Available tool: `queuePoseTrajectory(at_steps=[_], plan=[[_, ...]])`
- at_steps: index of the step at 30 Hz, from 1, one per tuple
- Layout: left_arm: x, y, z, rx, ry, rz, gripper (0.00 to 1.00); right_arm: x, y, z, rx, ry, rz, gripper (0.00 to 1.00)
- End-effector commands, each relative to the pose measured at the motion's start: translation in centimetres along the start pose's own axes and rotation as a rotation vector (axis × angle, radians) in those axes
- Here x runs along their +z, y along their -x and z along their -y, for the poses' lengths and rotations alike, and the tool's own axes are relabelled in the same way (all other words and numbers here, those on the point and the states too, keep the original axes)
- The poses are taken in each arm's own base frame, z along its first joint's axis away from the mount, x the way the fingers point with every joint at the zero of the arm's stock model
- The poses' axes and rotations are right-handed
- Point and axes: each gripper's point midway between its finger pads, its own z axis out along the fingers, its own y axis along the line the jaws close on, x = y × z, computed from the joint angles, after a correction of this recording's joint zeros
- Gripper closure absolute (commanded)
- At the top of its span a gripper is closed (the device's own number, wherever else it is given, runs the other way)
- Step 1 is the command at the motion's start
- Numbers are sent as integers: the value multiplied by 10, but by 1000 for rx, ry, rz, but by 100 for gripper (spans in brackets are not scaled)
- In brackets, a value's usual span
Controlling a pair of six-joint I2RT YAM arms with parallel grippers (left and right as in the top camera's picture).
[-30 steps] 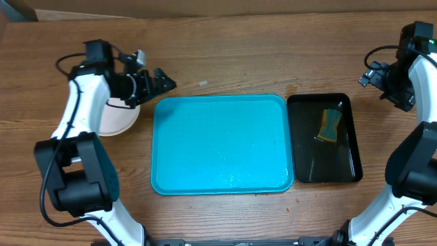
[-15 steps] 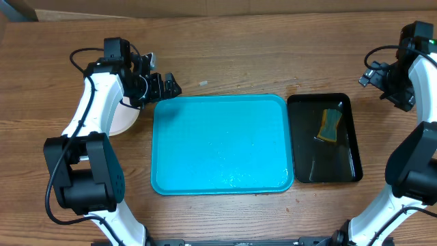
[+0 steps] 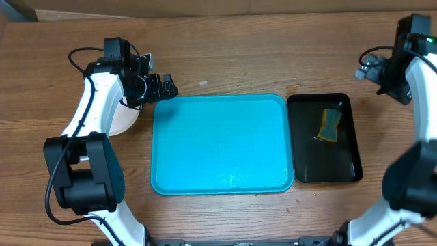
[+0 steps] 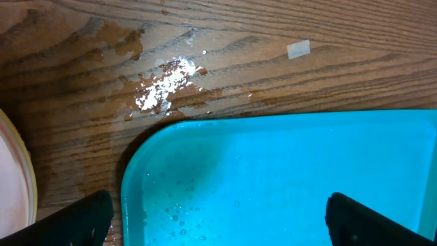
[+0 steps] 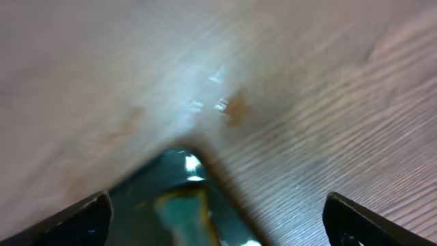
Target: Clean dirty plates on tray and stack at the side
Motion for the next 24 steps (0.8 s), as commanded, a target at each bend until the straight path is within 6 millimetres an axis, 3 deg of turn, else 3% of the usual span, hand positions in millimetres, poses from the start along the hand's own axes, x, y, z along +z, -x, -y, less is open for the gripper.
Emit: queuePoseTrajectory(at_steps=[1,5,12,17,21,24], plan=[[0,1,-1,-11,9,5,0,-96,6,-15,-20,110,223,0],[0,1,-1,-11,9,5,0,-176,-13,-30,-70,226,386,0],[0,1,-1,-11,9,5,0,-305,-89,-48,-226,520,621,0],[0,1,-1,-11,9,5,0,-371,-132,-13,-267,670,785,0],[0,1,-1,-11,9,5,0,-399,-152,28,-285,674,928,0],[0,1,-1,-12,9,5,0,-413,-159,44,-324,672,1059,0]])
